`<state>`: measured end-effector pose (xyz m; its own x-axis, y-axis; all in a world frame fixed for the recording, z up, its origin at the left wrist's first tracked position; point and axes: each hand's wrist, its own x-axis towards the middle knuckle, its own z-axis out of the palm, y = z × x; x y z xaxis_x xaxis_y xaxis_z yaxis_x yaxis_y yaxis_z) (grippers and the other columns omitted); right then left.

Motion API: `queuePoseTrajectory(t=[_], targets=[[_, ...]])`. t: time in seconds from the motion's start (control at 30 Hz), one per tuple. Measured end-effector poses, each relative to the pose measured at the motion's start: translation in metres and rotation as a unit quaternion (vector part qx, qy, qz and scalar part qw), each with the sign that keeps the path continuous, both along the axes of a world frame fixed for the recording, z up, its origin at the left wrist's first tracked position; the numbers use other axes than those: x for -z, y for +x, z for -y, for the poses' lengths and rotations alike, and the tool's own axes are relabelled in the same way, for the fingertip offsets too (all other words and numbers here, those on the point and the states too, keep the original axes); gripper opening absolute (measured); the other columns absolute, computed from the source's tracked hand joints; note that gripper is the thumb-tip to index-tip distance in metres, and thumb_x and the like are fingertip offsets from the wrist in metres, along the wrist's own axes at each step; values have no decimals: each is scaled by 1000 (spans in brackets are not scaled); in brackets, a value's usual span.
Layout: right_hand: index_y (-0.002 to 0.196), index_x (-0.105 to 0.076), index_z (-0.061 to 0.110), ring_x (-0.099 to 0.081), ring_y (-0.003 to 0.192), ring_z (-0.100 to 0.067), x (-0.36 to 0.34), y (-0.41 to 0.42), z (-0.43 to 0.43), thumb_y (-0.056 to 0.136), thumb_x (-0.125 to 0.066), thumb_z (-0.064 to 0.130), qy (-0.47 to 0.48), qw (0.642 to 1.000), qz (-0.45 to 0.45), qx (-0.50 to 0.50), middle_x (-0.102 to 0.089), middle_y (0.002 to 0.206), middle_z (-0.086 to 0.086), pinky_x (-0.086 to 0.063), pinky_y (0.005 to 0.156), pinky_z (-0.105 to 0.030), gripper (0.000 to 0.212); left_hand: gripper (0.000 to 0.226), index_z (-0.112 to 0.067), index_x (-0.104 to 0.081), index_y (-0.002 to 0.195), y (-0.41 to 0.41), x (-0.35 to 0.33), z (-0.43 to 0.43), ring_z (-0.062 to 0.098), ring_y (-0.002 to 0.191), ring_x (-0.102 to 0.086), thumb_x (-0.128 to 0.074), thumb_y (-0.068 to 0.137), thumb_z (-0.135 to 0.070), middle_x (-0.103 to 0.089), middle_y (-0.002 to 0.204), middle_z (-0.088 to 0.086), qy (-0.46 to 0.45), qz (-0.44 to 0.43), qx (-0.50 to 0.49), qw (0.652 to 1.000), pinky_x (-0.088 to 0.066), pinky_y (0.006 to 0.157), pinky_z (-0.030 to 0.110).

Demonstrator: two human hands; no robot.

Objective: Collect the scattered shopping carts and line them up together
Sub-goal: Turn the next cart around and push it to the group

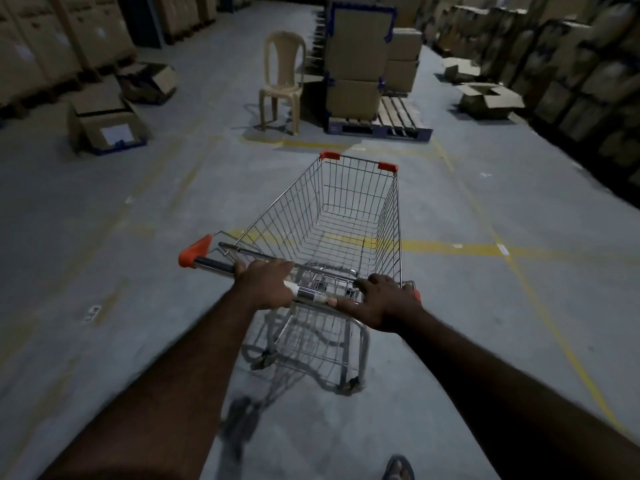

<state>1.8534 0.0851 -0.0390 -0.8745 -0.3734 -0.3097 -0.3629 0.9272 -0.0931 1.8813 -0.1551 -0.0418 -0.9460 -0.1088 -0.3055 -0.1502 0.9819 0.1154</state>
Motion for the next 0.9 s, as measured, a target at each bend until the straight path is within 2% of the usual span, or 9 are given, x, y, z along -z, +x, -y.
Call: queuePoseTrajectory(t=[0.1, 0.2, 0.27, 0.33, 0.47, 0.6, 0.9], targets=[[151, -44, 30, -31, 147, -28, 0, -9, -24, 55, 1, 109, -1, 1000, -5, 20, -39, 159, -7, -25, 114, -66, 132, 83, -38, -28, 155, -22, -5, -23, 29, 148, -25, -63, 80, -43, -22, 165, -12, 47, 20, 2, 999, -8, 117, 61], [150, -45, 30, -30, 148, -27, 4, -23, -48, 56, 0, 109, -12, 999, -5, 43, -38, 159, -7, -26, 114, -64, 131, 63, -39, -33, 152, -45, -10, -47, 29, 149, -23, -47, 91, -47, -22, 165, -11, 72, 27, 21, 997, -6, 116, 60], [149, -46, 31, -30, 148, -27, 5, -33, -66, 55, 0, 109, -22, 998, -1, 58, -38, 159, -7, -27, 114, -63, 132, 49, -36, -43, 145, -63, -11, -65, 29, 146, -29, -34, 97, -44, -30, 161, -7, 62, 26, 44, 997, -9, 115, 59], [149, -47, 32, -30, 148, -26, 3, -43, -84, 52, 1, 110, -26, 997, 3, 78, -38, 160, -5, -28, 114, -62, 133, 43, -33, -52, 133, -82, -8, -85, 30, 141, -36, -29, 97, -41, -40, 154, -4, 44, 26, 53, 997, -11, 113, 62], [150, -46, 34, -30, 149, -25, 0, -63, -124, 50, 1, 110, -24, 994, 2, 111, -38, 160, -2, -29, 114, -62, 134, 58, -37, -43, 144, -118, -3, -124, 30, 144, -33, -23, 94, -58, -35, 158, -4, 16, 38, 107, 993, -10, 109, 66], [149, -47, 33, -32, 147, -25, -1, -84, -167, 50, 2, 110, -25, 990, -1, 138, -40, 158, -2, -31, 113, -61, 134, 80, -38, -41, 145, -153, -5, -165, 29, 144, -34, -11, 77, -69, -33, 159, -7, 23, 47, 146, 988, -11, 108, 66], [148, -49, 34, -35, 145, -26, 1, -134, -270, 52, -2, 110, -25, 979, 9, 201, -43, 155, -6, -32, 112, -59, 131, 86, -38, -41, 147, -234, -5, -276, 33, 142, -37, -12, 74, -72, -18, 166, -9, -17, 62, 205, 977, -16, 107, 63]])
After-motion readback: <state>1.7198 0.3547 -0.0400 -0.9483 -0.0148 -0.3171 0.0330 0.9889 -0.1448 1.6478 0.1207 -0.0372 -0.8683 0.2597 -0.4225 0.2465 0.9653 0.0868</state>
